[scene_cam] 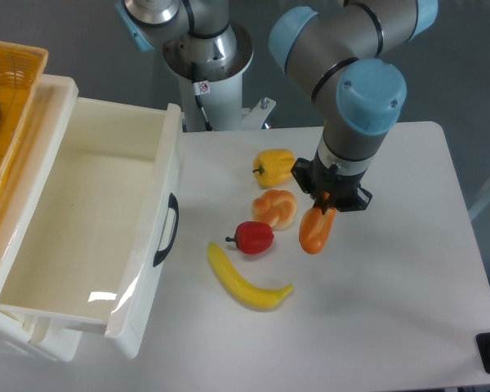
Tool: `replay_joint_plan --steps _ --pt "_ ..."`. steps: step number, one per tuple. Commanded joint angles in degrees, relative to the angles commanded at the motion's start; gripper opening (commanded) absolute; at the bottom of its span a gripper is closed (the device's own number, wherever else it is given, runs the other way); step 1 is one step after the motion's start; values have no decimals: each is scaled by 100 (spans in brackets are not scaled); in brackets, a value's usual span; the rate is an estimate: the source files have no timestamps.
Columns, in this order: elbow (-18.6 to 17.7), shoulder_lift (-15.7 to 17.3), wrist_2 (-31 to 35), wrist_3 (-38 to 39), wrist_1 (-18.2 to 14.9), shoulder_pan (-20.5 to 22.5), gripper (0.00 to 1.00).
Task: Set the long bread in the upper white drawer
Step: 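Close the gripper on the long orange bread roll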
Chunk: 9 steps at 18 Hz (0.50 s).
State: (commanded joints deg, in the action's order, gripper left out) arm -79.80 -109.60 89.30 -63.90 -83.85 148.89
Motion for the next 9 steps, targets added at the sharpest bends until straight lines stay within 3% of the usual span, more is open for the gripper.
replay_joint_plan --steps 9 --pt "175 26 -254 210 9 9 0"
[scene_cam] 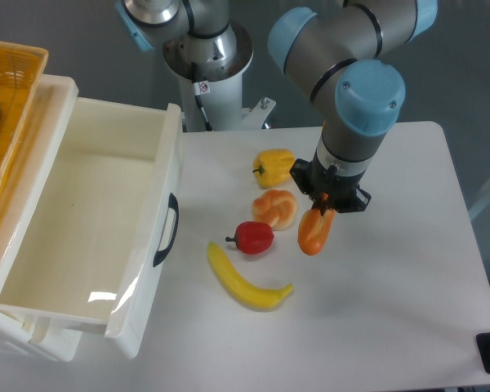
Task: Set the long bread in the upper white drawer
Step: 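Close the gripper on the long orange bread roll, then lift the bread roll and carry it over the open white drawer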
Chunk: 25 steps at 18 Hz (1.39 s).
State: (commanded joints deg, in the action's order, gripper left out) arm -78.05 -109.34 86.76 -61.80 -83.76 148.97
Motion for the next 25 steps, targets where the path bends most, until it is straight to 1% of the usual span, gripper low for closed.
replay_joint_plan --steps 2,4,7,9,12,16,20,23,25 --pt "27 26 -36 194 0 -26 0" --pt "36 184 -132 273 -9 -61 0" --pt "53 360 -335 904 0 -333 0" --pt "158 465 -352 1292 0 -640 0" --pt "229 729 -396 1512 -18 -887 0" --pt "317 1036 -458 2170 -26 -1238 0" --pt "326 1318 -467 2549 -26 -1511 0" --pt "369 1371 -467 2839 -26 -1731 0" --pt "483 1301 -475 3041 -9 -1863 0"
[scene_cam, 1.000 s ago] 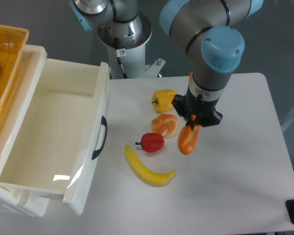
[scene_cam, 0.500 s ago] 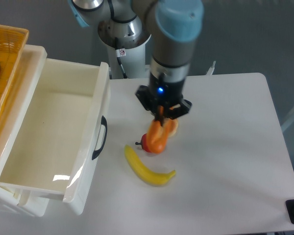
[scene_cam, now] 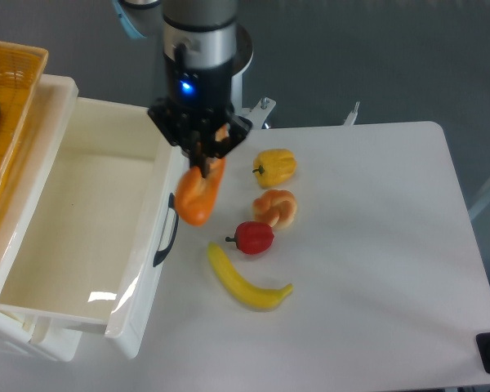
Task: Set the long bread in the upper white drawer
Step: 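Lift the bread roll and carry it over the open white drawer, then lower the bread roll into the drawer and open the gripper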
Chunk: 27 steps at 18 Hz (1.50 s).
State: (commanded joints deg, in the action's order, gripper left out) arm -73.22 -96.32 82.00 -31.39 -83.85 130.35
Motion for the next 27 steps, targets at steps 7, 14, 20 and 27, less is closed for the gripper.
replay_joint_plan --steps 7,14,20,27 --pt "238 -299 0 449 70 -387 0" --pt "176 -624 149 783 527 -756 0" --pt "98 -809 290 828 545 -1090 0" --pt "-280 -844 614 696 826 -1292 50"
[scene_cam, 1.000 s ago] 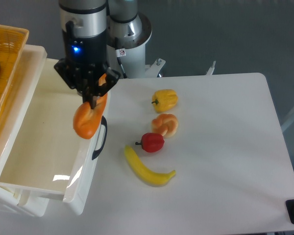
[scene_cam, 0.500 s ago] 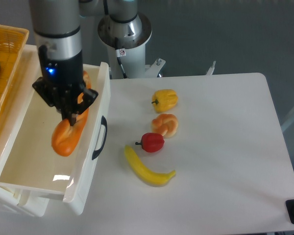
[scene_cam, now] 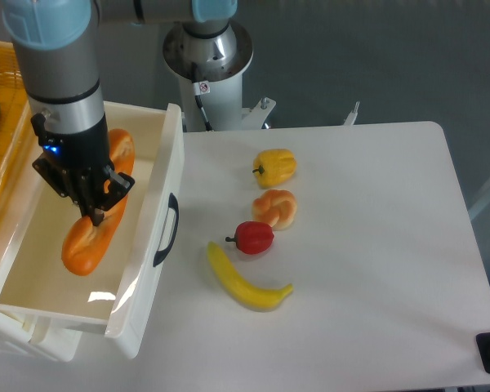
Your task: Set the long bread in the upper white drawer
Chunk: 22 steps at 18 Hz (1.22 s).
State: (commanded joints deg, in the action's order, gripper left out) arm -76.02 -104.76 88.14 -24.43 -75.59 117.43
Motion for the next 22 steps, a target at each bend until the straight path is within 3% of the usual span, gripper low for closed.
replay_joint_plan --steps 2,3,6,14,17,22 --pt "-27 -9 142 -141 0 -18 65" --pt "-27 -9 142 -194 0 -18 80" --pt "-27 0 142 -203 0 -18 99" --pt "52 96 72 -141 -9 43 100" --pt "61 290 -34 -133 -9 429 100" --pt "53 316 19 -255 -9 1236 100"
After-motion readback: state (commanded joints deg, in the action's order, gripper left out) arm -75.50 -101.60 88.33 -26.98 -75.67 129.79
